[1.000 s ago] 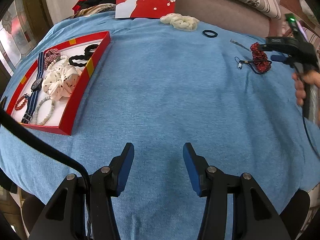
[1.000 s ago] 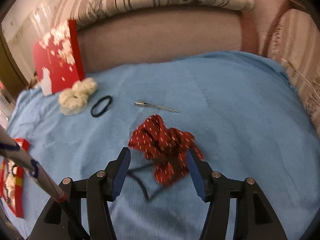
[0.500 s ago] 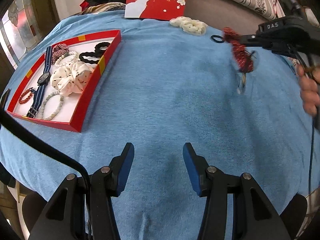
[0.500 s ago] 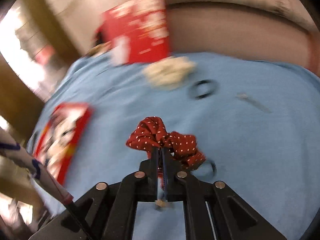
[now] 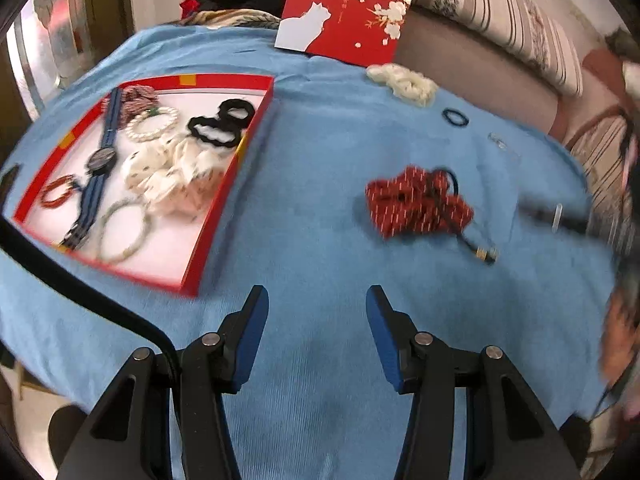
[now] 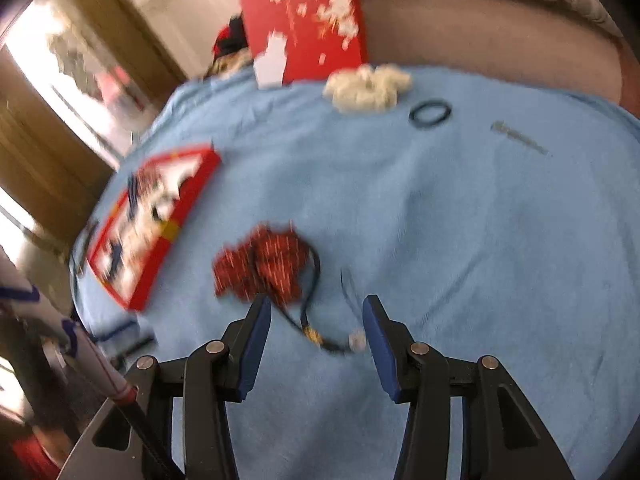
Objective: Organize jewelry
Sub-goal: 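Grasp the red polka-dot scrunchie with the left tool while the right holds the black cord, then carry the scrunchie and cord into the tray and open both tools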
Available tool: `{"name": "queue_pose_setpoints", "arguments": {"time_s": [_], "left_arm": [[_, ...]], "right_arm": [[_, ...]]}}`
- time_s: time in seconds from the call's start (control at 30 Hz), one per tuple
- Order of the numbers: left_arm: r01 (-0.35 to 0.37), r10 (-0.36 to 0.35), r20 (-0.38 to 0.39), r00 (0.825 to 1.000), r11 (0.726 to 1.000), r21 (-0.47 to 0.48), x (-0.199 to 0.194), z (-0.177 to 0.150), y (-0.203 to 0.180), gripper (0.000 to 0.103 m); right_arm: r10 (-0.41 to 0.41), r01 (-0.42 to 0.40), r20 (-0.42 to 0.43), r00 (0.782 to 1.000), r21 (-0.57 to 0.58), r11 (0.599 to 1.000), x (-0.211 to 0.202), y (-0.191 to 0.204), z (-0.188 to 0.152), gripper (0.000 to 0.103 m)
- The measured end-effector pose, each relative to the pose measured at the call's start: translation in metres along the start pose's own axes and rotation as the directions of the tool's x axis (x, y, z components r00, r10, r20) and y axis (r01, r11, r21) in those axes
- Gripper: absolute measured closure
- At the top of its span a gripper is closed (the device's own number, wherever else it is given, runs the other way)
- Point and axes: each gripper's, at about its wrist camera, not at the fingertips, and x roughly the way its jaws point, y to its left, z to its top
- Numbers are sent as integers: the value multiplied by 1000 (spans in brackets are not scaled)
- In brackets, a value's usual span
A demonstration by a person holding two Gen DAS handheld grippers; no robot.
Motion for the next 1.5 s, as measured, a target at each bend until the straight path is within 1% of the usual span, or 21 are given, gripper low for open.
{"name": "queue_pose_setpoints", "arguments": {"time_s": [0.1,0.2,0.27,0.37,0.4,0.43,0.47,0.5,0.53,0.57,0.67,0.7,0.73,0.77,0.9,1.0,1.1,1.23,1.3,1.4,1.5], "left_arm": [[84,-84,6,996,996,-22,8,20,4,54],[169,-169,9,986,985,-42,20,41,1,53],[210,-210,-6,978,977,-44,30,50,-3,50],[268,-271,-45,962,962,-62,51,61,-9,50],[285,-288,-58,956,957,-63,57,64,-12,50],[299,-303,-69,951,952,-61,64,66,-16,50],[308,-311,-78,947,950,-56,69,67,-20,50],[315,-318,-86,944,948,-48,73,68,-24,50],[324,-326,-99,940,945,-39,78,68,-28,50],[333,-335,-112,936,942,-33,82,68,-33,50],[336,-335,-135,933,942,-13,88,66,-44,50],[338,-334,-147,931,941,2,89,64,-49,66],[336,-328,-167,930,942,22,91,62,-55,85],[331,-319,-193,928,943,38,93,60,-61,99],[324,-311,-158,937,944,65,71,56,-65,100],[335,-326,-106,939,939,75,37,57,-58,100],[323,-321,-34,947,941,98,-5,61,-42,100],[278,-286,62,956,954,109,-55,73,-3,100],[250,-259,89,962,963,95,-67,80,17,100],[181,-184,135,974,983,34,-78,93,60,100],[171,-164,158,974,985,-32,-76,103,91,99]], "right_arm": [[-20,18,-30,999,-80,997,17,9,-16,51],[-42,38,-26,999,-146,988,30,21,-19,51],[-53,47,-32,998,-160,986,40,23,-17,51],[-70,62,-41,997,-160,985,53,22,-18,53],[-80,73,-35,996,-160,984,54,21,-18,60],[-88,83,-27,996,-159,984,53,20,-18,71],[-84,79,-27,996,-149,986,52,18,-19,77],[-72,68,-30,997,-130,989,49,14,-20,87],[-68,64,-29,997,-110,992,47,9,-22,94],[-75,72,-30,997,-99,992,45,7,-25,95],[-86,85,-24,996,-66,994,36,-3,-35,96],[-91,90,-20,996,-52,995,32,-5,-38,96],[-98,98,-15,995,-37,995,27,-9,-41,96],[-102,102,-11,995,-27,994,24,-10,-43,96],[-106,106,19,994,10,994,1,-13,-49,96],[-104,103,51,993,18,994,-17,-10,-50,96],[-101,101,87,991,2,995,-36,3,-47,96],[-75,80,122,990,-36,996,-52,30,-38,96],[-46,54,131,990,-57,997,-55,48,-32,96],[-8,21,136,991,-89,996,-52,77,-22,96],[35,-18,125,992,-129,991,-42,110,-8,96]]}}
